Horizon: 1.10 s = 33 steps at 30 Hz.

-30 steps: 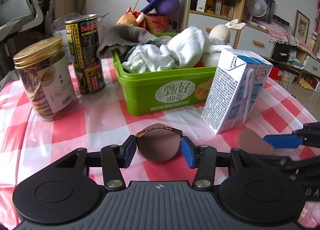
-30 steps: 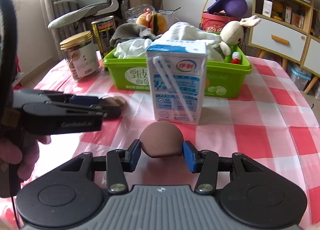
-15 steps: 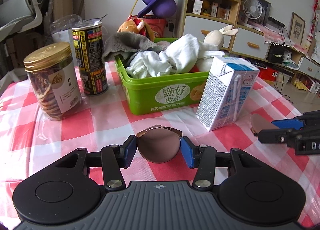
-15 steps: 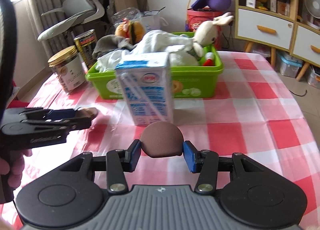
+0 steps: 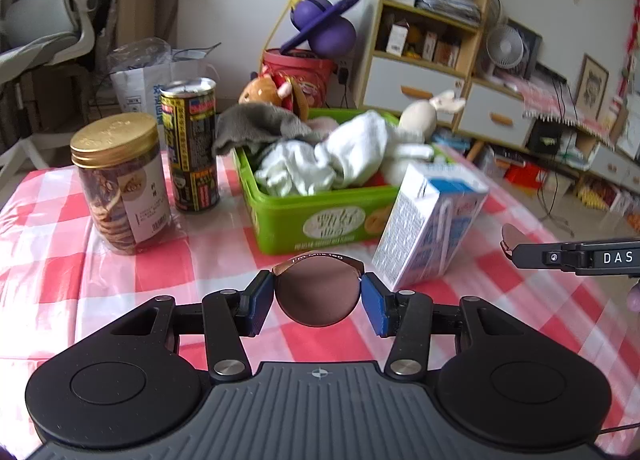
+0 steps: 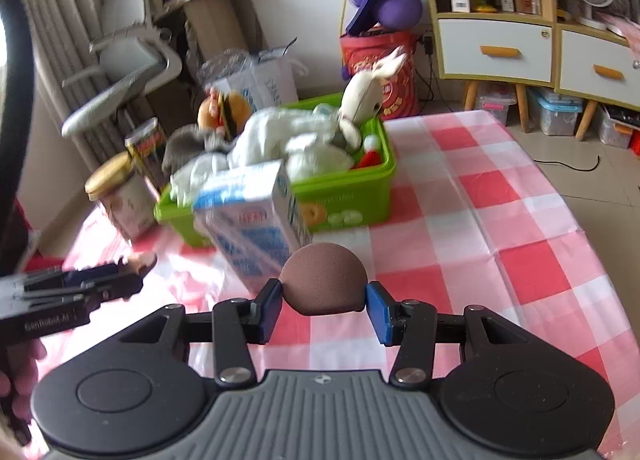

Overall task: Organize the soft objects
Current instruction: 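Lift both brown pads and carry them over the green tray, then open both tools to drop the brown pads into the tray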

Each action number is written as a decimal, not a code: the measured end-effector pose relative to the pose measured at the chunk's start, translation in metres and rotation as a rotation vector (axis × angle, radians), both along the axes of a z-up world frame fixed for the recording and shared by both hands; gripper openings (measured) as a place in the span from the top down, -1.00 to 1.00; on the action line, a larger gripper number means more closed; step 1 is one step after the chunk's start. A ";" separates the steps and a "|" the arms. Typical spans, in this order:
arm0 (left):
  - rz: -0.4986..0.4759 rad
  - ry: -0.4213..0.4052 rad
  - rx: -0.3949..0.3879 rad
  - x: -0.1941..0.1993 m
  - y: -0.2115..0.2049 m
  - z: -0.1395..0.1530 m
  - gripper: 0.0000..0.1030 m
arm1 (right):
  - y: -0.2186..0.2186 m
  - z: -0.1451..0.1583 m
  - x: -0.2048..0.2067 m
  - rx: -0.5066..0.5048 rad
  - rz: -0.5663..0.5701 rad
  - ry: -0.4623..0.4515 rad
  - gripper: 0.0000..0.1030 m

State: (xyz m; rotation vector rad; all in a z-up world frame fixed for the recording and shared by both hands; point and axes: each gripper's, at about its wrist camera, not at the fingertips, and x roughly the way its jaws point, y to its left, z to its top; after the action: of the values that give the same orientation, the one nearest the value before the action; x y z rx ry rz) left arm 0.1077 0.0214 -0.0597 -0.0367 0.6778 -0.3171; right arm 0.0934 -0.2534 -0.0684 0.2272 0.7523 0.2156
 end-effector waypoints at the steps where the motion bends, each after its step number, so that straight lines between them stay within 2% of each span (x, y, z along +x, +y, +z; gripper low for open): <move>1: 0.006 -0.002 -0.012 0.001 0.001 0.003 0.04 | -0.003 0.003 0.001 0.016 -0.010 -0.005 0.63; 6: 0.008 -0.032 -0.011 0.013 -0.001 0.023 0.04 | -0.022 0.026 0.018 0.118 -0.040 -0.036 0.63; 12: -0.032 -0.070 -0.025 0.044 -0.008 0.048 0.04 | -0.031 0.056 0.056 0.207 0.041 -0.087 0.63; 18: -0.091 -0.082 -0.063 0.084 -0.019 0.056 0.03 | -0.015 0.065 0.105 0.202 0.164 -0.084 0.63; 27: -0.131 -0.089 -0.031 0.128 -0.034 0.038 0.02 | 0.014 0.051 0.161 0.084 0.279 -0.079 0.63; 33: -0.141 -0.070 0.006 0.148 -0.040 0.023 0.02 | 0.028 0.039 0.184 0.050 0.311 -0.068 0.63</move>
State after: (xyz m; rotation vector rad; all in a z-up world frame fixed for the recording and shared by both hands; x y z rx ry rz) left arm 0.2554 -0.0187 -0.0366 0.0277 0.6134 -0.4504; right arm 0.2777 -0.2254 -0.0297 0.1479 0.7129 0.5349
